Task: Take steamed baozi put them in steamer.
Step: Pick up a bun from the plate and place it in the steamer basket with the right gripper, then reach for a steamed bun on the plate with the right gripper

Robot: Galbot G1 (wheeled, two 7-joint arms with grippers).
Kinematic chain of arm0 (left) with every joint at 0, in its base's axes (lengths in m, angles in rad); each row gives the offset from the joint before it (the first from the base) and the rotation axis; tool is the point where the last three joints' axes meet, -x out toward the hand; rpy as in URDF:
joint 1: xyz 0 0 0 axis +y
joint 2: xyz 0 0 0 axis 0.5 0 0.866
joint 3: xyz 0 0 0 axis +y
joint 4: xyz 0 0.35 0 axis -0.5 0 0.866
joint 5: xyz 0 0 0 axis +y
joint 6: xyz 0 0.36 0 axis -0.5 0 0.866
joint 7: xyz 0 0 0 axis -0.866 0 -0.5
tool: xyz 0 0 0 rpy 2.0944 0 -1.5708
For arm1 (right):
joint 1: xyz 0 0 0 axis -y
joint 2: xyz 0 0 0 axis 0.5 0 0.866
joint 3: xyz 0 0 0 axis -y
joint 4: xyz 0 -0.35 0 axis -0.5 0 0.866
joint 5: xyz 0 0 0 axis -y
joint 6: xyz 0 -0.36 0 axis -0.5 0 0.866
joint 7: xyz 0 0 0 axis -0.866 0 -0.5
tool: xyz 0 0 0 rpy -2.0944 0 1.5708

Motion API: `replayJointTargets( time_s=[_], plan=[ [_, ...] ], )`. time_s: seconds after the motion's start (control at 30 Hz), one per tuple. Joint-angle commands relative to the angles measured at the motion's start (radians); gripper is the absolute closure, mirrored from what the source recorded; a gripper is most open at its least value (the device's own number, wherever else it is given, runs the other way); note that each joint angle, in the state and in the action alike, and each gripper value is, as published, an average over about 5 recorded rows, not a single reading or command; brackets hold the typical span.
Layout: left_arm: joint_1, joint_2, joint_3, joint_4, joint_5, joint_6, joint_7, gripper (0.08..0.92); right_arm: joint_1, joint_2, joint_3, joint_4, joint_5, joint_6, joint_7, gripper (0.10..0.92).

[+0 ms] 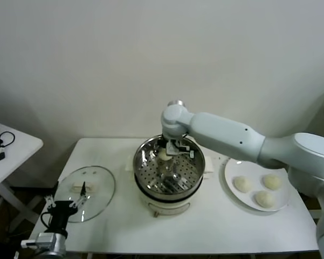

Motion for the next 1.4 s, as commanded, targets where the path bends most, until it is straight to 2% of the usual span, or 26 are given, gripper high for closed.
replayJointTargets(
  time_s=[0.03, 0.3, 0.53, 0.63, 0.8, 0.9, 1.07, 1.17, 1.3, 1.4],
  plan=[
    [0.001, -0.003, 0.000, 0.003, -0.004, 0.002, -0.002, 0.177, -0.027, 0.026, 0.001, -0.052, -0.035, 0.012, 0.001, 0.347],
    [0.001, -0.004, -0.002, 0.007, -0.004, 0.001, -0.003, 0.177, -0.033, 0.029, 0.003, -0.054, -0.025, 0.013, 0.006, 0.325],
    [0.007, -0.006, -0.006, 0.007, -0.006, -0.002, -0.004, 0.177, -0.002, 0.004, -0.009, -0.020, 0.021, -0.001, 0.000, 0.221],
    [0.009, -0.006, -0.008, 0.002, -0.007, -0.002, -0.004, 0.177, 0.036, -0.023, -0.016, 0.012, 0.066, -0.001, -0.014, 0.205],
    [0.011, -0.003, -0.017, -0.007, -0.010, 0.001, -0.005, 0.177, 0.169, -0.141, -0.057, 0.131, 0.264, -0.044, -0.042, 0.203],
    [0.010, 0.000, -0.018, -0.004, -0.011, 0.001, -0.005, 0.177, 0.298, -0.232, -0.124, 0.183, 0.422, -0.122, -0.040, 0.202],
    [0.000, 0.010, -0.008, 0.002, -0.015, 0.007, -0.005, 0.177, 0.487, -0.370, -0.319, 0.160, 0.792, -0.320, -0.020, 0.203],
    [-0.009, 0.011, 0.003, 0.003, -0.020, 0.009, -0.005, 0.177, 0.534, -0.445, -0.395, 0.121, 0.932, -0.393, -0.011, 0.203],
    [-0.014, 0.012, 0.016, 0.000, -0.030, 0.005, 0.001, 0.177, 0.527, -0.547, -0.451, 0.077, 1.020, -0.495, 0.006, 0.203],
    [-0.015, 0.015, 0.020, -0.001, -0.048, -0.010, 0.029, 0.177, 0.475, -0.610, -0.454, 0.072, 1.019, -0.547, 0.022, 0.203]
  ],
)
